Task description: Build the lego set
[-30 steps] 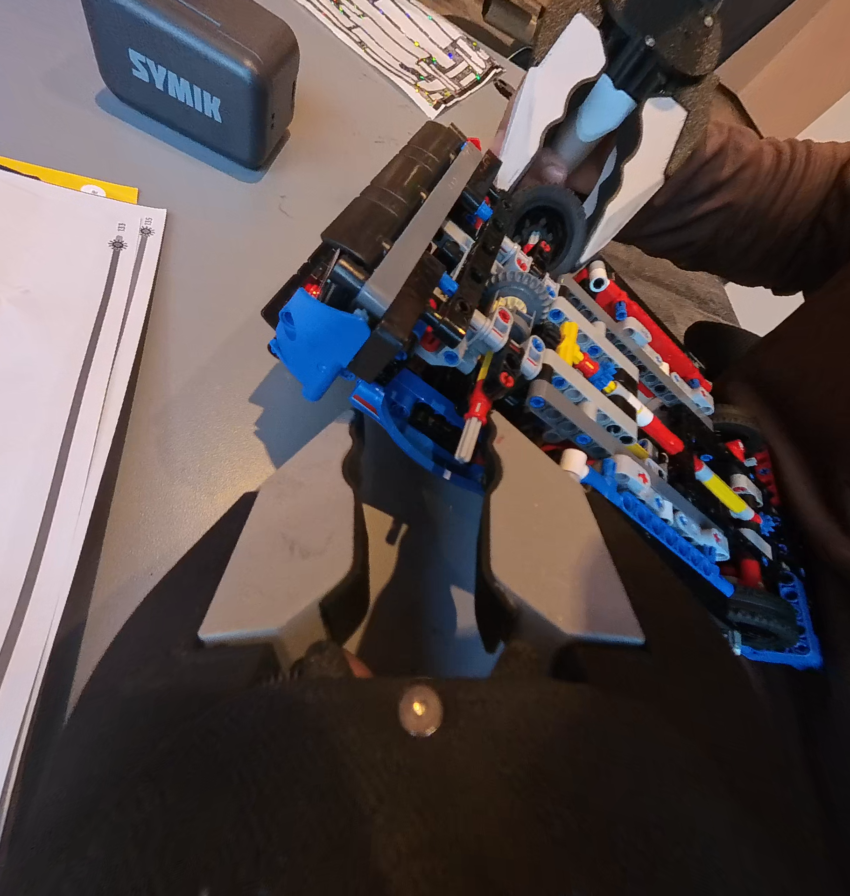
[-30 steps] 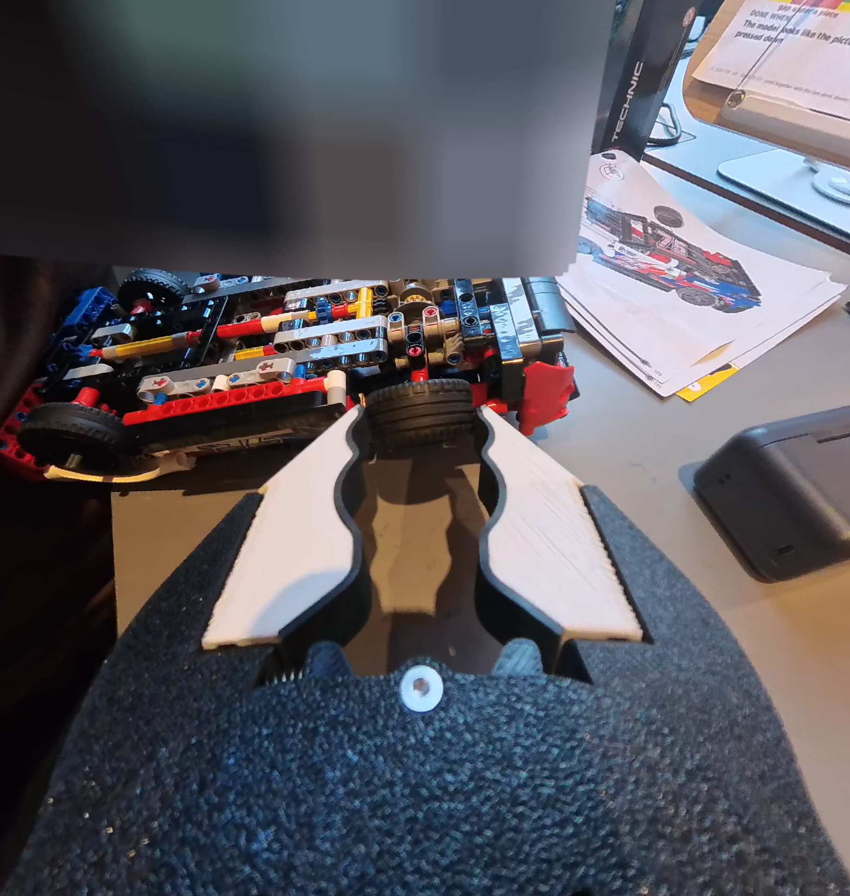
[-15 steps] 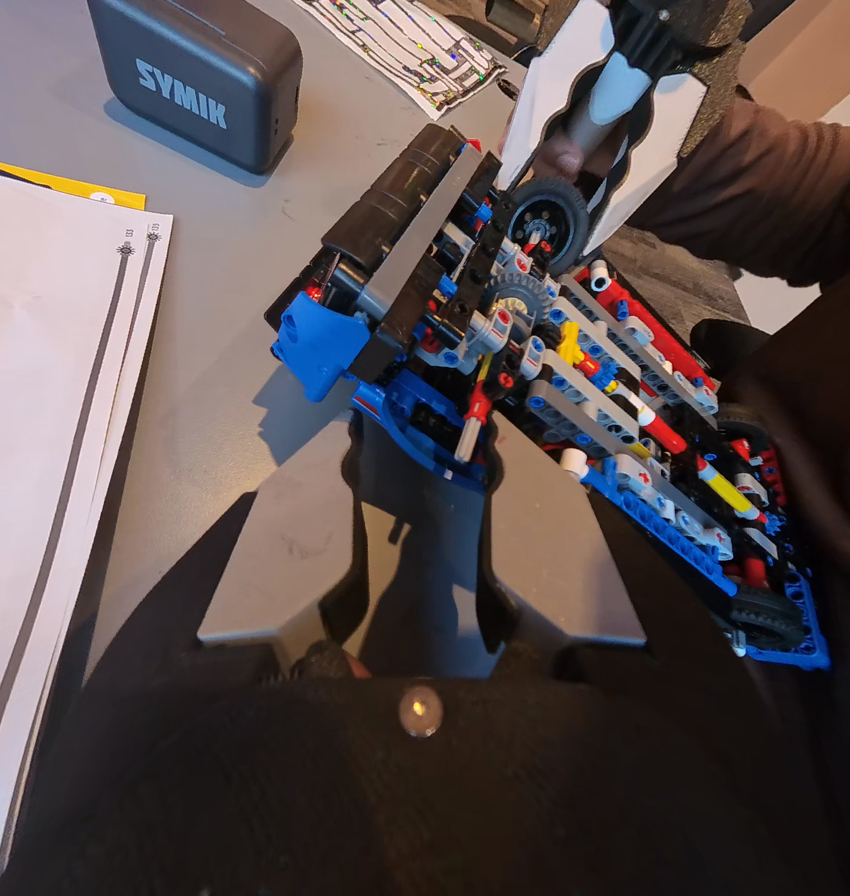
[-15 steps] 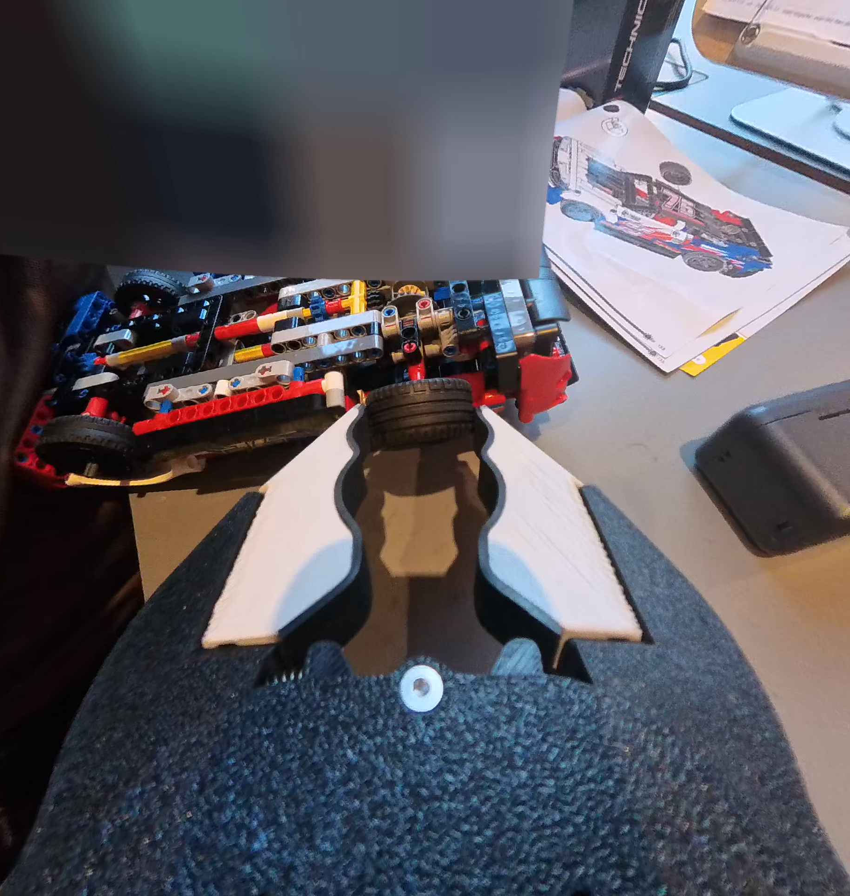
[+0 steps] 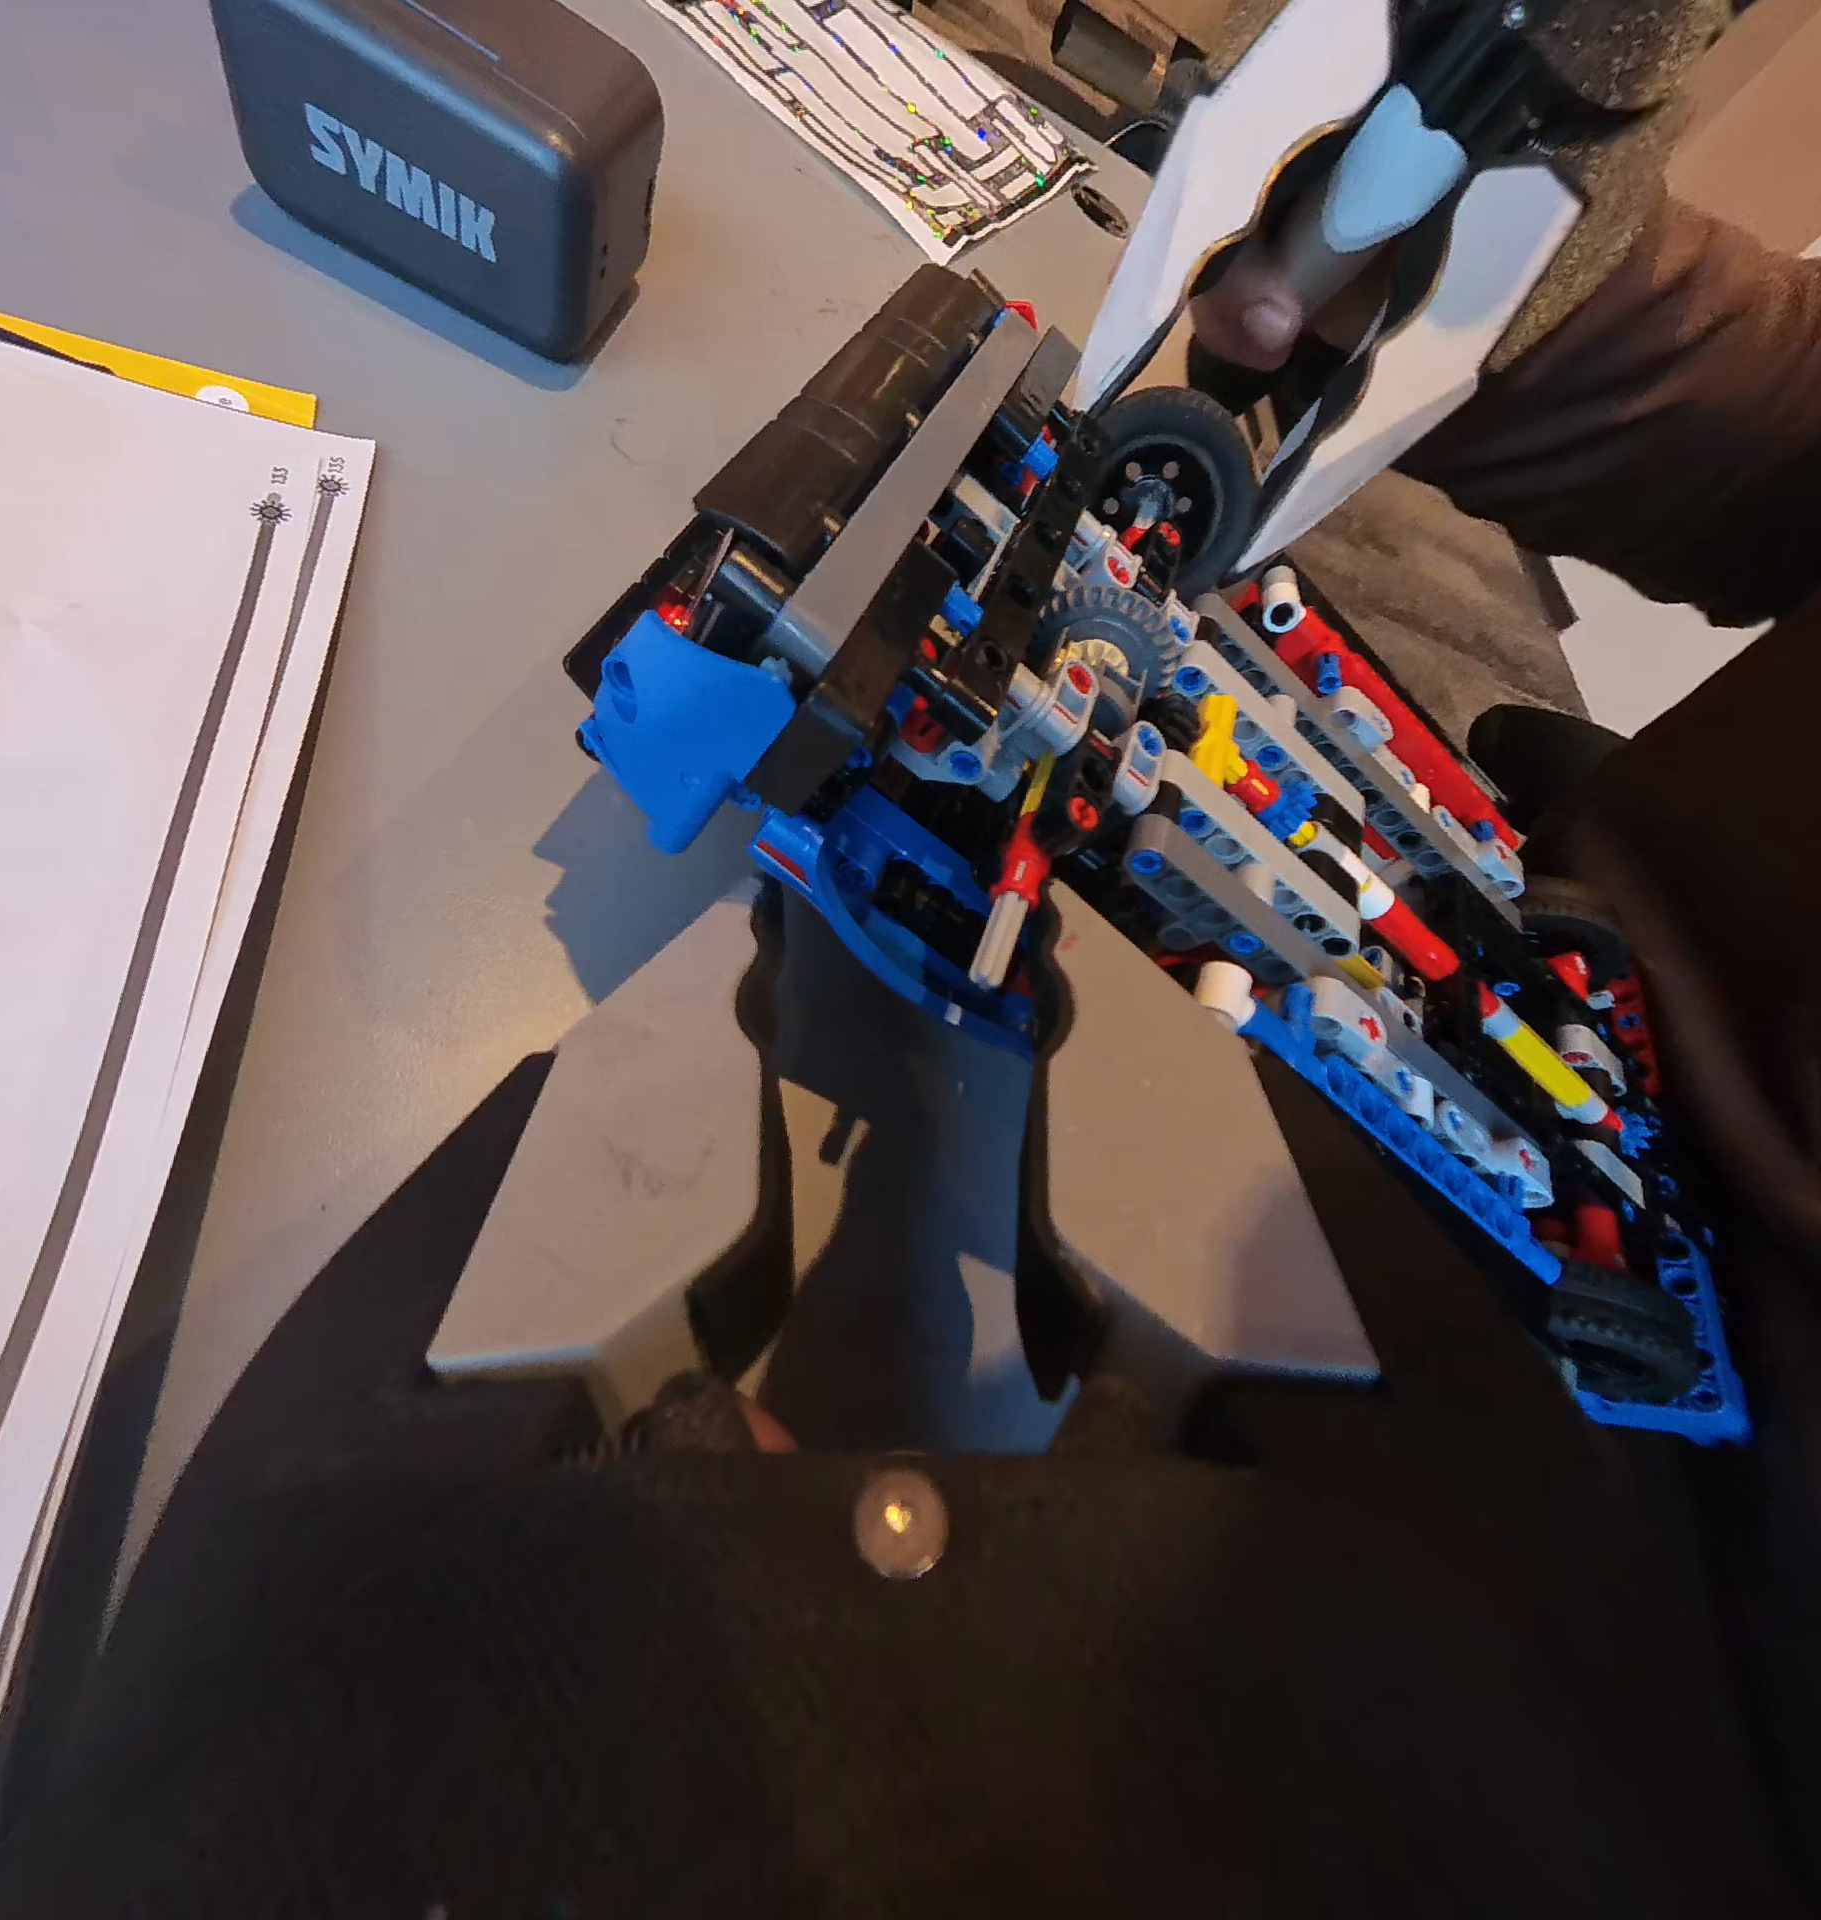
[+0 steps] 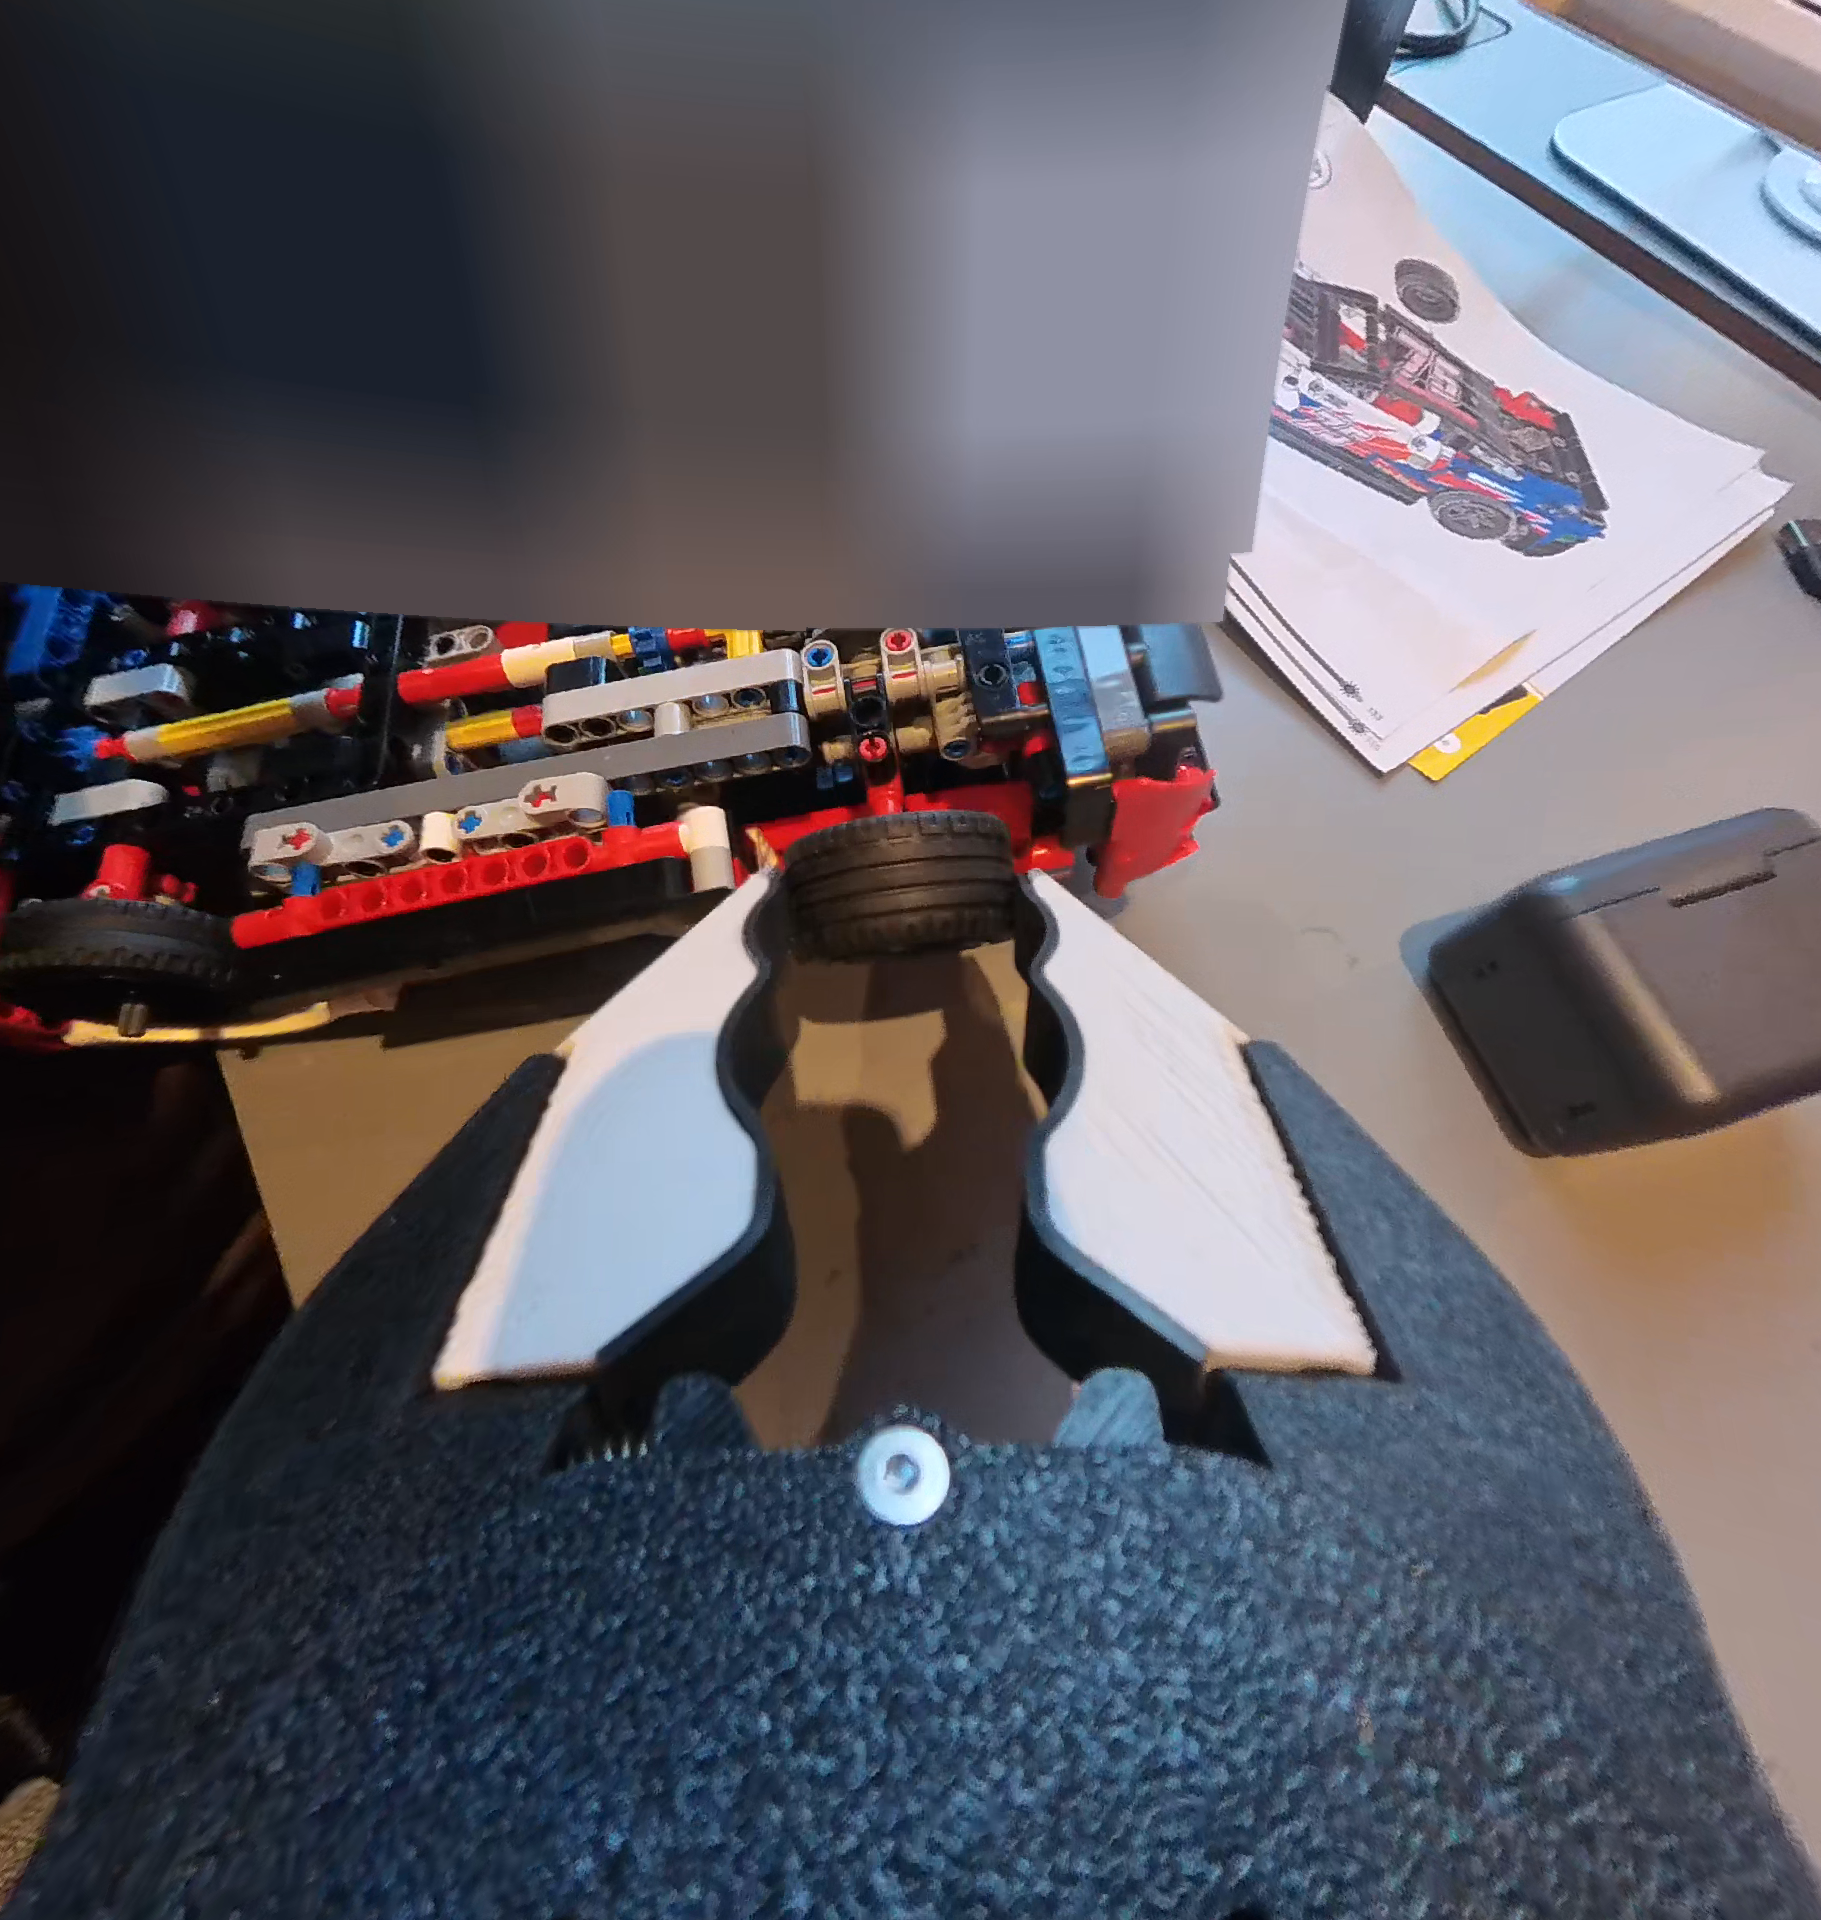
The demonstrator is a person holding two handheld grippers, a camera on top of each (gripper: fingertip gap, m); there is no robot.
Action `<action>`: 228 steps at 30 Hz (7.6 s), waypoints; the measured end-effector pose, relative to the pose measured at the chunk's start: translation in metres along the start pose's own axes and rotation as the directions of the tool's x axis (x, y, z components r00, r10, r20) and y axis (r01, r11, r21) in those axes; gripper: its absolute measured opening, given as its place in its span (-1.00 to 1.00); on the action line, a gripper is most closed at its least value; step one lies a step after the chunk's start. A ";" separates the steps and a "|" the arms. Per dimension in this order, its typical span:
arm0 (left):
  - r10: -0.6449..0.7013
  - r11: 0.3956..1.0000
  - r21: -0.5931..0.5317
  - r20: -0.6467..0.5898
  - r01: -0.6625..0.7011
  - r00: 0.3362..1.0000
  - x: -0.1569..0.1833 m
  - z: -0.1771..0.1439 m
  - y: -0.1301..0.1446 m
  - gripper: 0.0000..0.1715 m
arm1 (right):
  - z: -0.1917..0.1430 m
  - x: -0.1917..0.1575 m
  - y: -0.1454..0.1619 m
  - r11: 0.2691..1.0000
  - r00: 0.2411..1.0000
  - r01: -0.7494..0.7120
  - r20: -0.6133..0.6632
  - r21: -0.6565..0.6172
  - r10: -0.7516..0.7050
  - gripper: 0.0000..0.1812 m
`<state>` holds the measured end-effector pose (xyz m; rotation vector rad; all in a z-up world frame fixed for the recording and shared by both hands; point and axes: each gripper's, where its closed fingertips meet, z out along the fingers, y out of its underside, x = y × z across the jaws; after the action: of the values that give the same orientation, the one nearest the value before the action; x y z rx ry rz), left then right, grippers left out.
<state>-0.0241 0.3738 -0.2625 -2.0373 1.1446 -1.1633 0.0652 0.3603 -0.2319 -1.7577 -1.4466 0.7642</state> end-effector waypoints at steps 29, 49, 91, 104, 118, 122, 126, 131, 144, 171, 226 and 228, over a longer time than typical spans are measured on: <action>-0.024 1.000 0.020 0.004 0.024 1.000 0.000 0.000 0.001 -0.54 | 0.005 -0.002 -0.001 0.984 0.989 0.122 -0.069 -0.126 -0.131 -0.64; -0.041 0.999 0.027 0.014 0.041 0.999 -0.003 -0.001 0.000 -0.54 | 0.008 -0.001 -0.005 1.000 0.999 -0.031 -0.016 -0.004 0.031 -0.59; -0.065 0.998 -0.002 -0.027 0.065 0.997 -0.005 0.002 0.001 -0.59 | 0.010 -0.003 -0.001 0.996 0.993 0.024 0.112 0.085 -0.034 -1.00; -0.002 1.000 -0.027 0.071 0.004 0.997 -0.015 -0.003 -0.001 -0.41 | -0.024 0.016 0.004 0.959 0.983 -0.182 0.021 0.219 0.182 -0.57; -0.037 0.988 0.156 0.331 -0.017 0.943 -0.001 -0.090 -0.064 -0.18 | -0.045 0.015 0.018 0.908 0.933 -0.267 -0.148 0.322 0.327 -0.60; -0.029 0.966 0.244 0.428 -0.085 0.903 0.028 -0.155 -0.079 -0.18 | -0.048 0.002 0.017 0.912 0.933 -0.256 -0.166 0.321 0.320 -0.61; -0.014 0.977 0.190 0.520 -0.100 0.854 0.049 -0.209 -0.045 -0.23 | -0.051 -0.009 0.017 0.912 0.929 -0.252 -0.182 0.323 0.321 -0.62; 0.071 0.995 -0.103 0.583 -0.013 0.809 0.040 -0.215 0.069 -0.31 | -0.052 -0.020 0.007 0.911 0.932 -0.253 -0.172 0.327 0.320 -0.63; 0.160 0.940 -0.341 0.502 0.024 0.850 -0.011 -0.193 0.156 -0.47 | -0.033 -0.059 -0.025 0.961 0.961 -0.178 -0.171 0.210 0.215 -0.42; 0.131 0.866 0.449 0.221 -0.220 0.967 0.046 -0.117 0.004 -0.49 | -0.007 -0.057 -0.048 0.994 0.946 -0.108 -0.309 0.003 0.104 -0.23; 0.244 0.832 0.261 0.620 -0.489 0.746 0.061 -0.109 -0.013 -0.57 | 0.101 -0.072 -0.150 0.802 0.814 -0.564 0.298 0.197 0.499 -0.89; 0.248 0.806 0.339 0.551 -0.485 0.797 0.067 -0.111 -0.016 -0.58 | 0.093 -0.073 -0.155 0.801 0.810 -0.563 0.329 0.203 0.486 -0.84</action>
<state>-0.0956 0.3210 -0.1674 -1.4999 0.8552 -0.5913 -0.1093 0.3203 -0.1561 -1.8890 -0.9138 1.4778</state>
